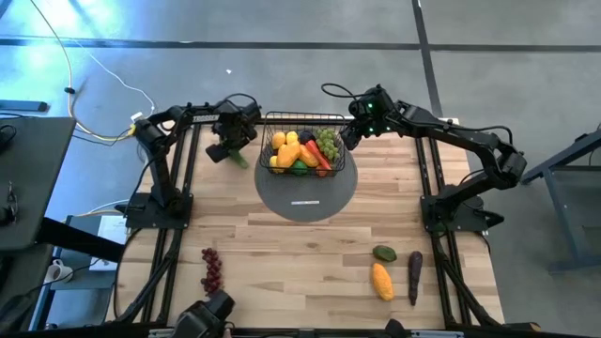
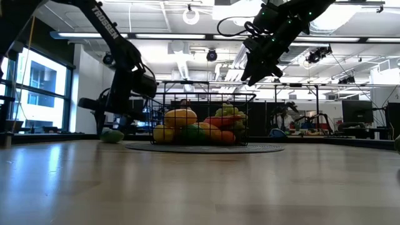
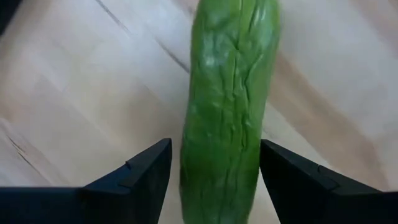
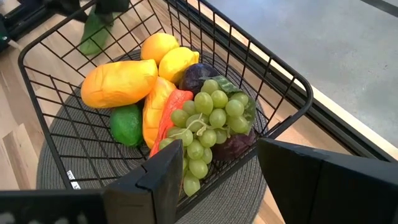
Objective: Build produce basket
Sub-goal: Put the green cucumber into the basket
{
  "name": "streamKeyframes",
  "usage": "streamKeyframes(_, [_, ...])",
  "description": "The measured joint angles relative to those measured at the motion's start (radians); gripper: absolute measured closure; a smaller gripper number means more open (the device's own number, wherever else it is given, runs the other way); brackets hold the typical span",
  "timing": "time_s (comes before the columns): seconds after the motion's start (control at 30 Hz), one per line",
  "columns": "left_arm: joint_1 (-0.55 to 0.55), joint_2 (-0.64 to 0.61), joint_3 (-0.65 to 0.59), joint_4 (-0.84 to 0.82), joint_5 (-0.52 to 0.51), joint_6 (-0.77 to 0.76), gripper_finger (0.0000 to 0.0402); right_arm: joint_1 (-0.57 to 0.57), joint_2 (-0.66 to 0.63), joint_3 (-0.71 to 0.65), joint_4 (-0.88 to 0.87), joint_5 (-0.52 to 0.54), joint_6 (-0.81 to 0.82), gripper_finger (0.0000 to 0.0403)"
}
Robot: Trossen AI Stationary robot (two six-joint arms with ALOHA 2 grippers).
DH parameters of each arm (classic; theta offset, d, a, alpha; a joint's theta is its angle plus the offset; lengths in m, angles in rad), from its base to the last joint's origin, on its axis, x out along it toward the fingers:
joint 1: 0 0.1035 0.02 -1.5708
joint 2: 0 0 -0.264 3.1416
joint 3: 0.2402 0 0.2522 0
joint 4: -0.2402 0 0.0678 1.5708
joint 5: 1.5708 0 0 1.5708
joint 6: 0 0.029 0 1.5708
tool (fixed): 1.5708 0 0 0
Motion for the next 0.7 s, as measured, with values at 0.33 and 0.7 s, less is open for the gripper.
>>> streamKeyframes(0.33, [-0.008, 0.019, 0.002, 0.006, 0.007, 0.048, 0.0195, 0.000, 0.000, 0.000, 0.000, 0.000, 0.000, 0.0213])
streamKeyframes(0.7, [-0.011, 0.020, 0.002, -0.003, -0.025, 0.261, 0.0280, 0.000, 0.000, 0.000, 0.000, 0.000, 0.000, 0.0213])
